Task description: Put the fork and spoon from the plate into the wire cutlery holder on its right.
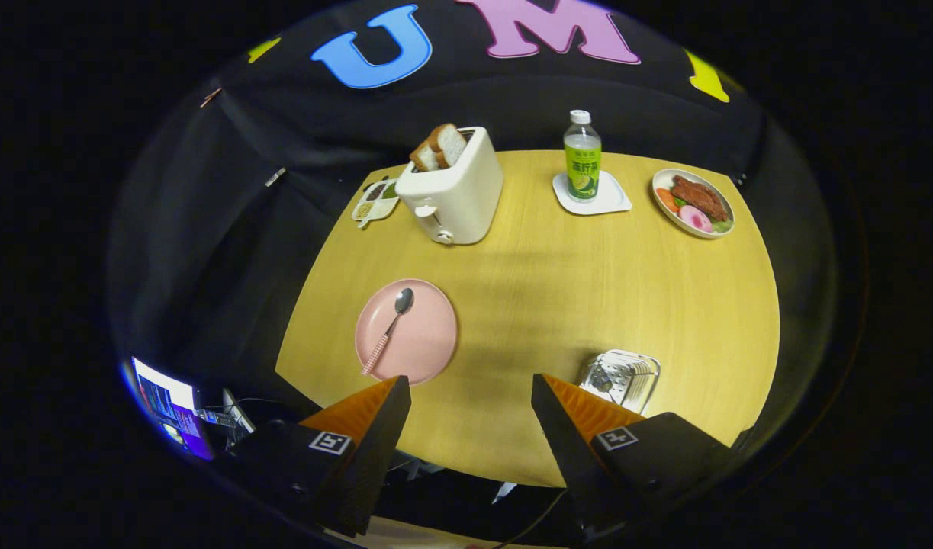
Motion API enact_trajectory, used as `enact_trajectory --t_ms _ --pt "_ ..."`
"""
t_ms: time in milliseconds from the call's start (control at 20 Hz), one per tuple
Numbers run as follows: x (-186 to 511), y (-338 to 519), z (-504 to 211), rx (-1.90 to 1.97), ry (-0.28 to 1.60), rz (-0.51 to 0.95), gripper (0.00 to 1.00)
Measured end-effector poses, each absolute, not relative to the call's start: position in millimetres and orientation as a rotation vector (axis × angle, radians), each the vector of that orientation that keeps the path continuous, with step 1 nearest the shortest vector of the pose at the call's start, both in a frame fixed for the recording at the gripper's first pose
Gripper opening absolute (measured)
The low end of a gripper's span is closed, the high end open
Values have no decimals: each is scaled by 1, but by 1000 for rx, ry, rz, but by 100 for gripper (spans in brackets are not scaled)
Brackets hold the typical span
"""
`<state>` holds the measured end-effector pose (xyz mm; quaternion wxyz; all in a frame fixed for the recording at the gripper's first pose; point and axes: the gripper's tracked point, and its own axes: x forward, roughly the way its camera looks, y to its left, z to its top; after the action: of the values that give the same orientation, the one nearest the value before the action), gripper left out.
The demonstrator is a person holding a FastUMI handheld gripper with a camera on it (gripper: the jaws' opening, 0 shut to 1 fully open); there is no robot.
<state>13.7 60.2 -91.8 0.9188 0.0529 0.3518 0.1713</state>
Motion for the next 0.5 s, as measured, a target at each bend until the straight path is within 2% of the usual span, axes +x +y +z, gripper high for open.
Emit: enact_trajectory --t_ms 300,500 --pt "27 166 -142 119 835 442 99" --pt "45 208 -180 94 909 431 99"
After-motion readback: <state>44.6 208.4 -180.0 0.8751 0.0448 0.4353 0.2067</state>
